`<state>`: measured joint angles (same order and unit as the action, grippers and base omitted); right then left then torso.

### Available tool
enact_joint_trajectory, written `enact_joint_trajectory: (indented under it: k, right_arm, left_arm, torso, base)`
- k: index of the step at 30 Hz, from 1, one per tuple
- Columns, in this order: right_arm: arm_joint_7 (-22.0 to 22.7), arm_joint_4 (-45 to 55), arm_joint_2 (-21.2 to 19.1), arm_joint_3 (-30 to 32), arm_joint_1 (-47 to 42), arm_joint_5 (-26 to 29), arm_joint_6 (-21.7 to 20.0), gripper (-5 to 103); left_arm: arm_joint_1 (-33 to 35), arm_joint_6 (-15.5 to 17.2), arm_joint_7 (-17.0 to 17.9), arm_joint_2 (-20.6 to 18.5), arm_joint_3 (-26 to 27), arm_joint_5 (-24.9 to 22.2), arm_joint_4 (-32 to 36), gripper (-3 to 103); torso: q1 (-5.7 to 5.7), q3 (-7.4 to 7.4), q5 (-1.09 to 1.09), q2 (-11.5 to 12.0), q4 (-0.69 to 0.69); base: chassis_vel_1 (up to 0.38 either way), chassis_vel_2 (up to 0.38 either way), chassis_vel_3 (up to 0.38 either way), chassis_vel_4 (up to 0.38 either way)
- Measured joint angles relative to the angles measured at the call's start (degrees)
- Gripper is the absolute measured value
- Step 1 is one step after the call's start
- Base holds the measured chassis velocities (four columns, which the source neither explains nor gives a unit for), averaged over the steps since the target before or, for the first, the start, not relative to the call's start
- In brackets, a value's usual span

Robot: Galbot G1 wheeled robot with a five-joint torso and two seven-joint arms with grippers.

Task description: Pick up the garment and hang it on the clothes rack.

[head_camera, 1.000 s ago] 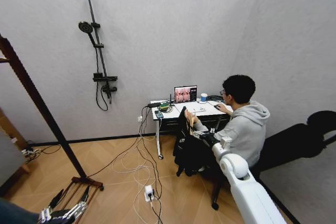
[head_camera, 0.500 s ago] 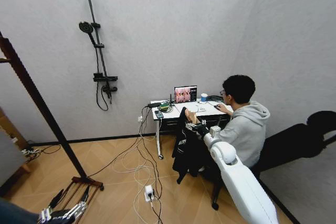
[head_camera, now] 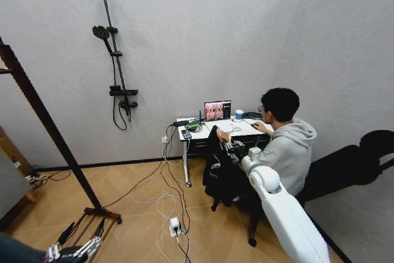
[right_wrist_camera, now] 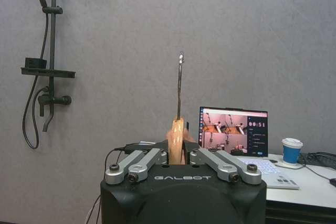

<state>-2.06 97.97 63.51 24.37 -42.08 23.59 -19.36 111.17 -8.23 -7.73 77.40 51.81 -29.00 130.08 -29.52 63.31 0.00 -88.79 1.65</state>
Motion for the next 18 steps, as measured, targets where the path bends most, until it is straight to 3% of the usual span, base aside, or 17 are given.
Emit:
enact_joint_trajectory:
  k: [2, 18]
  right_arm:
    - [0.1, 0.3, -0.2, 0.2, -0.4, 0.4, 0.0, 9]
    - [0.0, 11.5, -1.4, 2.4, -9.9, 0.7, 0.9, 9]
  left_arm:
    - [0.0, 0.0, 0.0, 0.0, 0.0, 0.0, 0.0, 100]
    - [0.0, 0.0, 0.0, 0.0, 0.0, 0.0, 0.0, 100]
  torso:
    - [0.0, 0.0, 0.0, 0.0, 0.0]
    - [0.01, 0.0, 0.0, 0.0, 0.0]
  base:
    - [0.0, 0.0, 0.0, 0.0]
    - [0.011, 0.01, 0.011, 0.014]
